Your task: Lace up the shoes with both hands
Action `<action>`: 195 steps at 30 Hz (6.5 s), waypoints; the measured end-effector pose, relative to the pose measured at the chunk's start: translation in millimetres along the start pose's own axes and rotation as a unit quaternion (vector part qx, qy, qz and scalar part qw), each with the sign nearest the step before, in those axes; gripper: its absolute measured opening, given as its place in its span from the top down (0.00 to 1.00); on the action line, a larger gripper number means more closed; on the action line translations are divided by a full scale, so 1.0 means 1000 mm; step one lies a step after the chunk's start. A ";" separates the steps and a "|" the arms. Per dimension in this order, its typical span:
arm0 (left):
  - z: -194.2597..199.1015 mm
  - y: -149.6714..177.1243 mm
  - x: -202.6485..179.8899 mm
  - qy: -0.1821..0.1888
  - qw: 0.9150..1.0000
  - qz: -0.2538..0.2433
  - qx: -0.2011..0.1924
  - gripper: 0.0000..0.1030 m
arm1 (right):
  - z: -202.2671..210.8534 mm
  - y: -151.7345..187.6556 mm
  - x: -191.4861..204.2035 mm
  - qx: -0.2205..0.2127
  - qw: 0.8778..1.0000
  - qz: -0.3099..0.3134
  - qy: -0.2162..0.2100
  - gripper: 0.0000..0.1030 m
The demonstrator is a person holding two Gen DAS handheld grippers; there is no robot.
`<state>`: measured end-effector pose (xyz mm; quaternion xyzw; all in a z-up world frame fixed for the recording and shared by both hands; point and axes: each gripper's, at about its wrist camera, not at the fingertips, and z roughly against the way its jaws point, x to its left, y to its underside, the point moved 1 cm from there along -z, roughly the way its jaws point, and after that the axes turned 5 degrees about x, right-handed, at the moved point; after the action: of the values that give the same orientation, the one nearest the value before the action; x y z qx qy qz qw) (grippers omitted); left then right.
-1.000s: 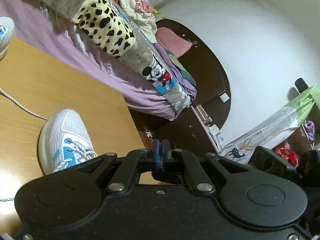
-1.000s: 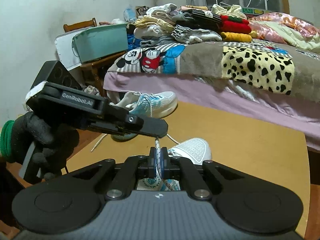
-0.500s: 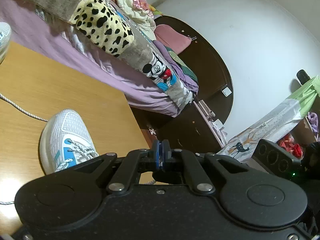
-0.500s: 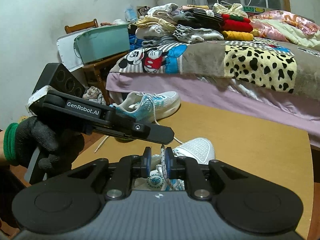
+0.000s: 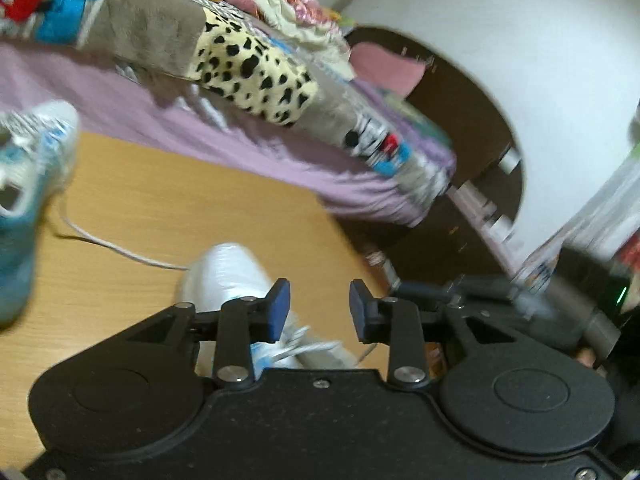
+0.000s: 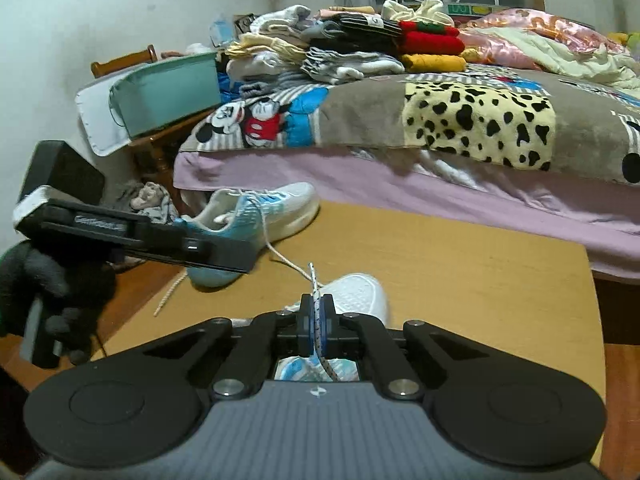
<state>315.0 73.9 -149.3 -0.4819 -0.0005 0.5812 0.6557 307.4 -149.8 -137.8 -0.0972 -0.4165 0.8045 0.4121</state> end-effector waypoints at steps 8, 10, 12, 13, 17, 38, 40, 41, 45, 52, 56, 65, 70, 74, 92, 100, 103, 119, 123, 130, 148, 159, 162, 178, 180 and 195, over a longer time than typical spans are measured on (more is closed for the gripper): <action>-0.023 0.024 -0.006 -0.067 0.992 -0.084 0.071 0.69 | -0.034 -0.003 0.015 0.037 0.999 0.038 -0.006 0.96; -0.026 0.025 -0.002 -0.069 0.992 -0.074 0.071 0.69 | -0.042 -0.002 0.018 0.045 0.998 0.042 -0.007 0.96; -0.027 0.026 0.003 -0.072 0.993 -0.067 0.070 0.80 | -0.048 -0.001 0.020 0.051 0.998 0.043 -0.010 0.96; -0.026 0.025 0.007 -0.072 0.993 -0.056 0.068 0.86 | -0.051 -0.001 0.022 0.053 0.998 0.044 -0.012 0.96; -0.019 0.024 0.021 -0.067 0.996 -0.003 0.059 0.89 | -0.064 0.000 0.030 0.072 0.995 0.061 -0.021 0.95; -0.011 0.023 0.041 -0.027 0.994 0.096 0.051 0.89 | -0.088 0.004 0.058 0.140 0.983 0.117 -0.031 0.96; -0.012 0.023 0.041 -0.027 0.994 0.096 0.051 0.89 | -0.089 0.005 0.058 0.143 0.982 0.119 -0.029 0.96; -0.012 0.023 0.042 -0.027 0.994 0.096 0.051 0.89 | -0.090 0.005 0.059 0.145 0.982 0.121 -0.027 0.96; -0.012 0.023 0.042 -0.027 0.994 0.096 0.051 0.89 | -0.091 0.005 0.058 0.148 0.982 0.117 -0.026 0.96; -0.013 0.025 0.041 -0.025 0.994 0.094 0.050 0.89 | -0.093 0.006 0.059 0.152 0.981 0.118 -0.023 0.96; -0.013 0.025 0.040 -0.025 0.994 0.090 0.051 0.90 | -0.094 0.006 0.059 0.153 0.981 0.118 -0.022 0.96; -0.015 0.023 0.031 -0.034 0.997 0.043 0.056 0.90 | -0.096 0.006 0.057 0.155 0.982 0.104 -0.023 0.96; -0.018 0.023 0.018 -0.057 0.996 -0.024 0.061 0.90 | -0.095 0.004 0.055 0.152 0.984 0.088 -0.031 0.96; -0.019 0.024 0.015 -0.064 0.995 -0.041 0.062 0.90 | -0.094 0.003 0.053 0.148 0.985 0.082 -0.032 0.96; -0.020 0.024 0.018 -0.058 0.996 -0.037 0.064 0.90 | -0.096 0.002 0.061 0.144 0.984 0.102 -0.014 0.96; -0.017 0.022 0.022 -0.037 0.997 -0.013 0.062 0.90 | -0.097 0.001 0.063 0.128 0.986 0.107 -0.014 0.96; -0.009 0.017 0.033 -0.006 0.998 0.040 0.040 0.86 | -0.099 0.001 0.064 0.126 0.986 0.107 -0.014 0.95; -0.026 0.030 0.073 0.036 0.957 0.287 -0.006 0.86 | -0.098 0.004 0.064 0.117 0.987 0.106 -0.007 0.95; -0.029 0.032 0.073 0.027 0.954 0.297 -0.011 0.92 | -0.098 0.004 0.063 0.113 0.988 0.104 -0.009 0.95; -0.033 0.032 0.072 0.022 0.952 0.304 -0.010 1.00 | -0.094 0.006 0.066 0.097 0.989 0.114 -0.006 0.95; 0.014 0.012 0.071 -0.050 0.966 0.237 -0.085 1.00 | -0.053 0.009 0.043 0.078 0.991 0.109 0.025 0.64; 0.069 0.008 0.098 -0.099 0.954 0.248 -0.138 1.00 | -0.038 0.022 0.023 0.084 0.995 0.054 0.011 0.59; 0.081 0.007 0.101 -0.107 0.950 0.251 -0.150 1.00 | -0.038 0.024 0.023 0.087 0.995 0.041 0.007 0.59; 0.153 0.002 0.123 -0.133 0.922 0.276 -0.235 1.00 | -0.036 0.020 0.013 0.077 0.996 -0.019 -0.033 0.88; 0.161 0.001 0.126 -0.134 0.920 0.278 -0.242 1.00 | -0.038 0.019 0.014 0.079 0.996 -0.020 -0.031 0.88; 0.219 0.003 0.143 -0.144 0.896 0.291 -0.302 1.00 | -0.043 0.015 0.012 0.089 0.995 -0.029 -0.026 0.88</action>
<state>236.2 321.3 -114.0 -0.5462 -0.1296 0.7813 0.2730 312.8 -119.8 -174.3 -0.0265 -0.3562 0.8285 0.4313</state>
